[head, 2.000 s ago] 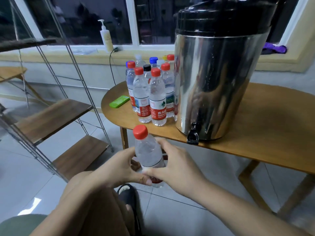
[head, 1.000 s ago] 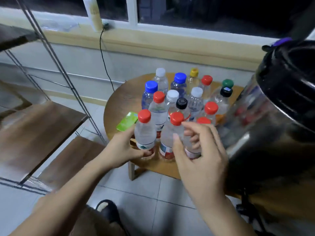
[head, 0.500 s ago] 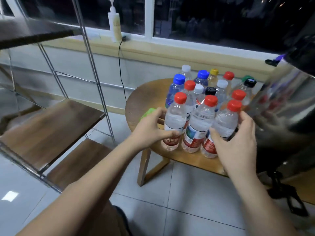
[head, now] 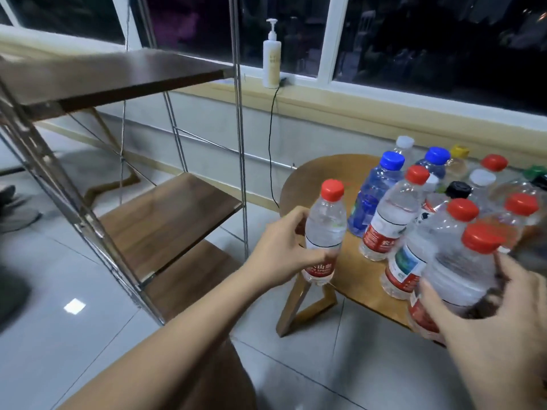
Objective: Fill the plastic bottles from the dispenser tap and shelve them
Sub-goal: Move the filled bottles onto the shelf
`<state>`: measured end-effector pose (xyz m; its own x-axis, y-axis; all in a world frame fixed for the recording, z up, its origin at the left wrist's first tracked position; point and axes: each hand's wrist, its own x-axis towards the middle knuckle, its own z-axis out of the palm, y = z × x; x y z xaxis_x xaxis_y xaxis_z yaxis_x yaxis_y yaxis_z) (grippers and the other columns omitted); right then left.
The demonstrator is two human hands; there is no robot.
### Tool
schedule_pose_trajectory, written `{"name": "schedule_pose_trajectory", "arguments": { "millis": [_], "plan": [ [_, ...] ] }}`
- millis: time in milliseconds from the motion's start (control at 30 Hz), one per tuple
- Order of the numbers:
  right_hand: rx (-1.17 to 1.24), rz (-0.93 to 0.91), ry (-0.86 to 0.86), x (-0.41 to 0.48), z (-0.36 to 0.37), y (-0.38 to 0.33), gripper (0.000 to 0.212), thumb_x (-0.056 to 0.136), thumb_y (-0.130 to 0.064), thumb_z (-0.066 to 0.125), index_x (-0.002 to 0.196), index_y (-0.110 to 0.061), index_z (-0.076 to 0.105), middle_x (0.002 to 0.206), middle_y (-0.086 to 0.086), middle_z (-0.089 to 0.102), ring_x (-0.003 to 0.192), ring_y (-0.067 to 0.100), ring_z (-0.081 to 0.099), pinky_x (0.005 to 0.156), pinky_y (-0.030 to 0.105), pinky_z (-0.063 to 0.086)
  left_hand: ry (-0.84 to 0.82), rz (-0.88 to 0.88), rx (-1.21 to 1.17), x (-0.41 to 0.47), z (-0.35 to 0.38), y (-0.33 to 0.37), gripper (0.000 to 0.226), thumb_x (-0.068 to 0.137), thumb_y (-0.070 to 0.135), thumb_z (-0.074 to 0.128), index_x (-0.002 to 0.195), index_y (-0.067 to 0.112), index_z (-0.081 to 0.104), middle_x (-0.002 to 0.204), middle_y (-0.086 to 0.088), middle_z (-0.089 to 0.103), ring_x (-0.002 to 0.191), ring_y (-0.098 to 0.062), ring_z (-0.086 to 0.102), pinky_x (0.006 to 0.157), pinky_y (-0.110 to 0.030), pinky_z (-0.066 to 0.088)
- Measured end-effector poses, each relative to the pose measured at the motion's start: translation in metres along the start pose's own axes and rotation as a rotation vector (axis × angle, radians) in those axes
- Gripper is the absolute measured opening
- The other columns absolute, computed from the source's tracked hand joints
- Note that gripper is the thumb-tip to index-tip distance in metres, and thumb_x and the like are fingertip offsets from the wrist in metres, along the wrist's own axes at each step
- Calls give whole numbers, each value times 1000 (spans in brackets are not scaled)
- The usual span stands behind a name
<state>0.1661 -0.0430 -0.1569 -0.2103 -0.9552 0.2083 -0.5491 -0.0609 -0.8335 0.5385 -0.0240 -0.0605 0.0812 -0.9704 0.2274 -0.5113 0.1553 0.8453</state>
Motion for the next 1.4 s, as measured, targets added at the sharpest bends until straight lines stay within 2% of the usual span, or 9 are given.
{"name": "schedule_pose_trajectory", "arguments": {
  "millis": [67,133,300,467,667,867,1000,1200,1400],
  "plan": [
    [-164,-173,-7,-30,10,-84,98,60,-57,96,145,-22,60,149,2,59,137,21,61,113,47,50,42,-22,13,-6,-25,-11,47,78,46,94,113,32,66,101,19,73,96,6,68,73,-13,48],
    [-73,-309,120,-63,25,-197,95,64,-39,101,147,-28,57,145,0,62,130,23,64,106,49,54,99,-45,22,-11,-49,-24,51,75,51,92,117,34,68,105,19,75,100,4,69,82,-21,54],
    [52,-484,-70,-49,108,-229,89,66,-30,100,142,-35,53,128,-3,63,111,27,68,94,47,57,248,-154,41,-19,-107,-63,47,77,35,96,115,28,69,106,14,78,99,-1,73,84,-27,59],
    [127,-526,-313,-22,216,-259,77,71,-31,98,136,-27,58,121,-8,61,102,3,59,86,9,44,396,-230,136,-16,-155,-110,54,77,40,95,122,30,68,106,15,77,95,1,72,80,-21,58],
    [163,-487,-488,12,346,-286,69,81,-37,93,138,-32,55,131,-10,62,117,14,66,95,39,58,604,-349,183,3,-185,-167,67,75,42,98,131,28,62,114,17,70,99,-6,68,80,-28,55],
    [82,-524,-511,39,445,-304,76,82,-36,92,144,-26,51,135,-4,61,118,20,65,89,35,56,714,-413,107,35,-190,-213,52,81,30,96,116,38,59,103,20,69,91,1,67,74,-17,52],
    [126,-540,-554,61,493,-323,70,86,-21,90,145,-22,51,136,1,59,112,11,57,78,12,39,848,-475,25,61,-197,-239,44,83,33,90,116,36,62,103,14,71,93,-8,71,71,-21,50],
    [133,-574,-593,94,558,-351,75,84,-12,87,148,-26,52,132,6,58,117,22,61,98,31,47,1027,-468,1,100,-202,-272,58,82,29,91,133,32,63,116,13,72,102,-9,65,87,-31,49],
    [107,-584,-683,115,603,-374,76,88,-11,86,152,-25,47,134,11,55,119,26,60,95,26,41,1147,-452,-150,138,-208,-299,64,76,35,85,137,34,64,124,12,75,115,-11,72,105,-44,57]
  ]
}}
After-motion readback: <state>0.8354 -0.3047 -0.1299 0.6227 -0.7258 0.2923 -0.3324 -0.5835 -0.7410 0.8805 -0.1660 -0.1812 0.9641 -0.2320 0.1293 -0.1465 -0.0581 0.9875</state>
